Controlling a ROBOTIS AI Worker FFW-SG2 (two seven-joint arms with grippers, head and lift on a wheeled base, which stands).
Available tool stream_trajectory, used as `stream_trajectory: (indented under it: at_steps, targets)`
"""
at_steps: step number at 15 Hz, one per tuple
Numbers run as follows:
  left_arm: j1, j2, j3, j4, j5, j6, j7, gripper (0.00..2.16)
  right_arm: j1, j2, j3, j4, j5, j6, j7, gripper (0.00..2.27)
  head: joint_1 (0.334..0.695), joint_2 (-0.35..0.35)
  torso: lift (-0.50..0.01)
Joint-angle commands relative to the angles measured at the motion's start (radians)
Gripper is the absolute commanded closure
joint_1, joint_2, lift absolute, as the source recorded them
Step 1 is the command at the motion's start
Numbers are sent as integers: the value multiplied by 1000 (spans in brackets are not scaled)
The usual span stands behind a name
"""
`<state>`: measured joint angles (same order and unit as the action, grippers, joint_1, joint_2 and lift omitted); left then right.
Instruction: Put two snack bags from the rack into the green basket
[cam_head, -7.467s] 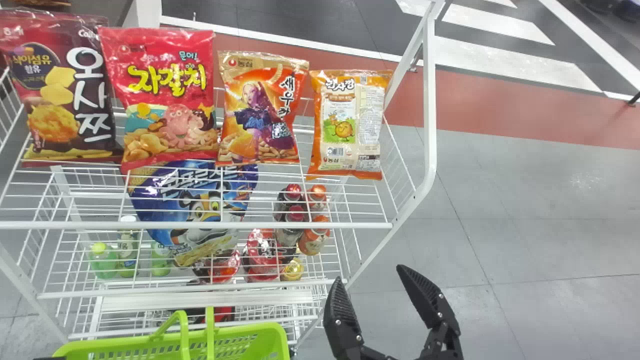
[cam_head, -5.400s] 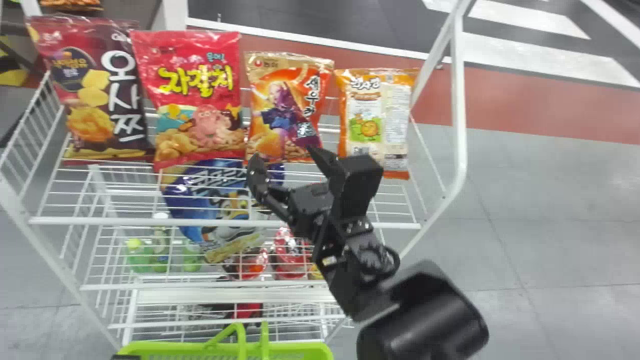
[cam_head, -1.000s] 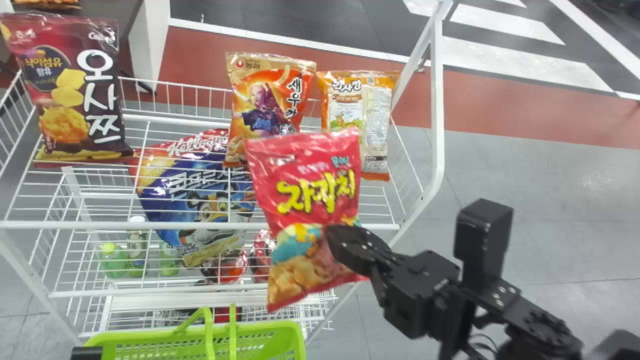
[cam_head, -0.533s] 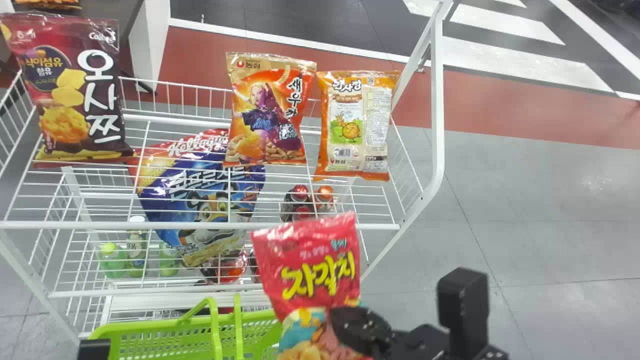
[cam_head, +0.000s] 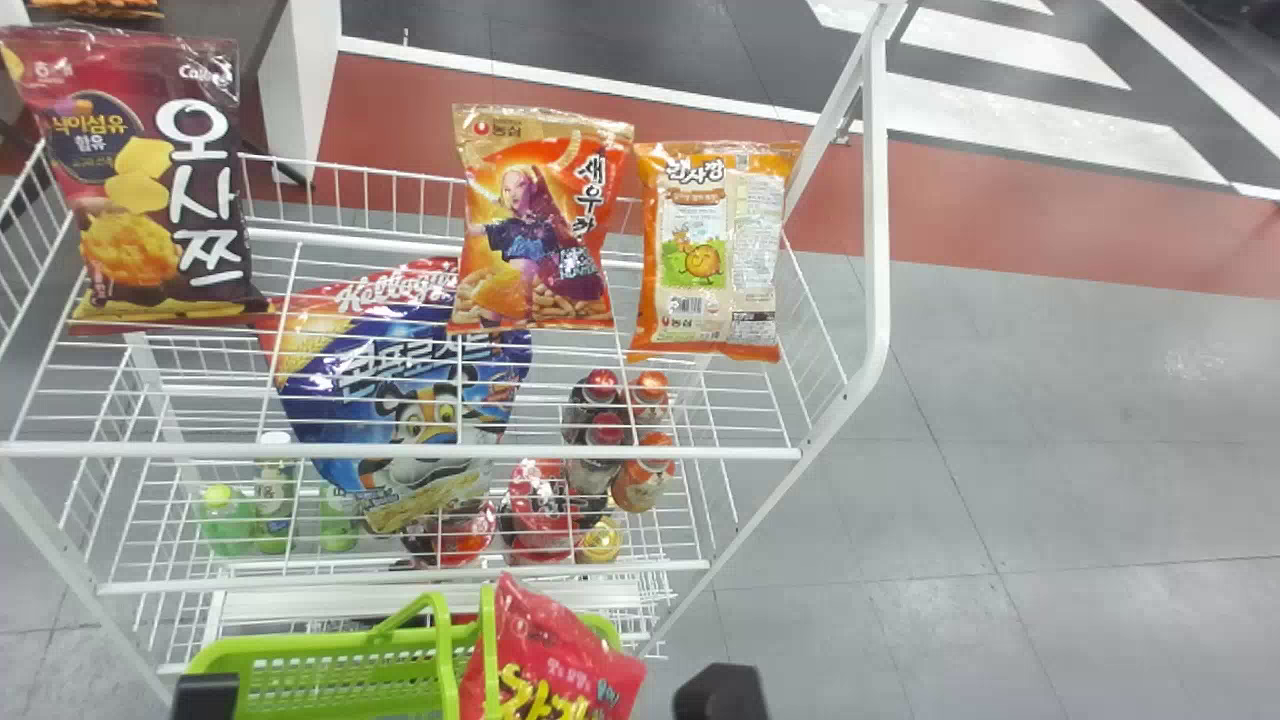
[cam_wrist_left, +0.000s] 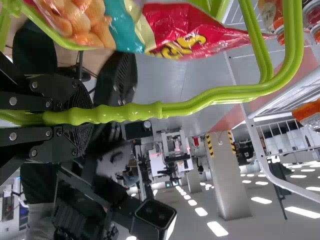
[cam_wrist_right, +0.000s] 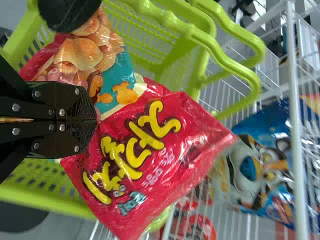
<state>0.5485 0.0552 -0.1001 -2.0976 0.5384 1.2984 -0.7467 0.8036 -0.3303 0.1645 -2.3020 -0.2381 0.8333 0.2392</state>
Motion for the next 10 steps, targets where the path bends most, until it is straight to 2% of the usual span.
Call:
stream_trajectory:
  at_steps: [1,7,8,9,10]
  targets:
    - [-6,0,-18,7,-15,-4,0,2115,-72,20,58,88,3,-9,-1,2165,695,-350,-7]
    - [-21,0,-7,10,-18,-4,3,2111,-175,25,109,237,20,93,11,2135,695,-350,-7]
    - [-25,0,-7,11,-18,-1,4,2111,-165,24,101,210,19,93,9,1652,695,-350,-7]
    - [-27,0,-6,11,-18,-1,6,2115,-149,22,92,170,34,93,9,623,695,-350,-7]
    - [-29,0,-6,11,-17,-1,6,2111,-130,17,89,118,75,96,2,-2,695,-350,-7]
